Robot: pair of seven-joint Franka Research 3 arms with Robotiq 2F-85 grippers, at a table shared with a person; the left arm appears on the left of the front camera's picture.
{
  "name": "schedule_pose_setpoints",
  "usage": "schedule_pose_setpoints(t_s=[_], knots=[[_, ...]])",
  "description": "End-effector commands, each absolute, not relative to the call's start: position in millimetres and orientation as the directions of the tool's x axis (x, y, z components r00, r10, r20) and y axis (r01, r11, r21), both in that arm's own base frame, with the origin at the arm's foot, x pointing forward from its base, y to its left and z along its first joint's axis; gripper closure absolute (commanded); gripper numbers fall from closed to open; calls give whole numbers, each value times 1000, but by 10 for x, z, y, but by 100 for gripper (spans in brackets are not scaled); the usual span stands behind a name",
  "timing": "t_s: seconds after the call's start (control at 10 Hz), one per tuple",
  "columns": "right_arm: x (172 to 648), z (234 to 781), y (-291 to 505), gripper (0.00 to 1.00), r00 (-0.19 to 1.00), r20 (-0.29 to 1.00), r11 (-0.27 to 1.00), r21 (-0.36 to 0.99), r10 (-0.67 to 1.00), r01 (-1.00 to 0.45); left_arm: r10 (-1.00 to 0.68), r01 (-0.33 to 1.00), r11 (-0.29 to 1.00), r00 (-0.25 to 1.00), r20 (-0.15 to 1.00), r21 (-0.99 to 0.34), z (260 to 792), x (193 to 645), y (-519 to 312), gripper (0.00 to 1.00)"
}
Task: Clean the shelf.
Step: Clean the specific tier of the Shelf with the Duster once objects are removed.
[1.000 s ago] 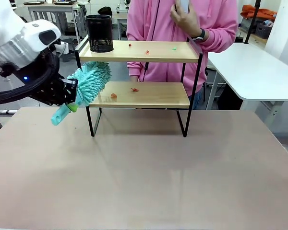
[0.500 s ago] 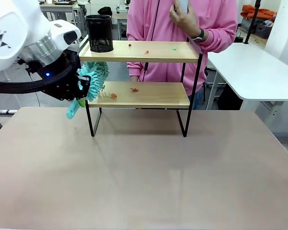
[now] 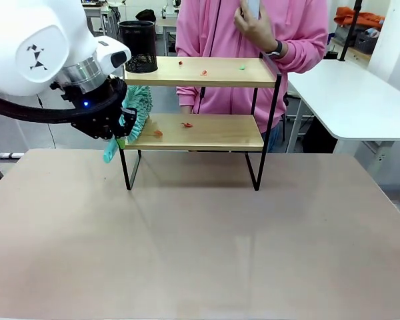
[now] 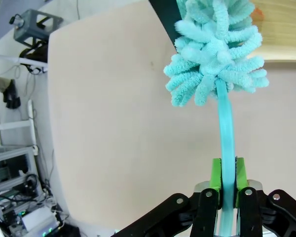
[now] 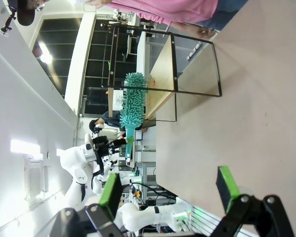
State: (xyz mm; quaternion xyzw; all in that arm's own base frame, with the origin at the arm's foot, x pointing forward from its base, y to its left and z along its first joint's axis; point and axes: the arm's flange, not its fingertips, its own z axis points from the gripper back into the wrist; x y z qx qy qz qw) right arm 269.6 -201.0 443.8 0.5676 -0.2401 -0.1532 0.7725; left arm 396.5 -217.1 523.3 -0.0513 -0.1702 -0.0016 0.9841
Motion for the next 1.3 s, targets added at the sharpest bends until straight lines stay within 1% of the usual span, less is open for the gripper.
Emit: schedule_pose_setpoints(t_s=[0.0, 0.2, 0.4, 0.6, 0.8, 0.9, 1.1, 1.2], knots=[[2728, 4448, -2006, 0, 829, 224, 306, 950, -513, -67, 19, 3, 998, 947, 320, -68, 5213, 4021, -2248, 88], [2728, 4448, -2006, 0, 829, 224, 306, 950, -513, -67, 5, 17, 997, 956, 292, -73, 5168, 4070, -2272, 88], [2728, 4448, -2006, 0, 829, 224, 306, 950, -513, -67, -77, 116, 984, 960, 269, -135, 5180, 4079, -2335, 88], [2728, 4448, -2006, 0, 829, 224, 306, 950, -513, -67, -153, 192, 972, 954, 256, -137, 5153, 4100, -2399, 88], [2728, 4448, -2006, 0, 829, 224, 306, 950, -513, -67, -262, 294, 945, 944, 202, -146, 5107, 4086, -2444, 88], [2728, 4448, -2006, 0, 829, 224, 306, 950, -513, -67, -325, 356, 919, 927, 186, -170, 5102, 4071, -2443, 88], [2728, 4448, -2006, 0, 829, 224, 306, 950, -513, -67, -462, 493, 828, 870, 173, -266, 5123, 4002, -2392, 88], [2728, 4448, -2006, 0, 829, 224, 306, 950, -513, -67, -571, 585, 748, 808, 145, -313, 5149, 3950, -2347, 88]])
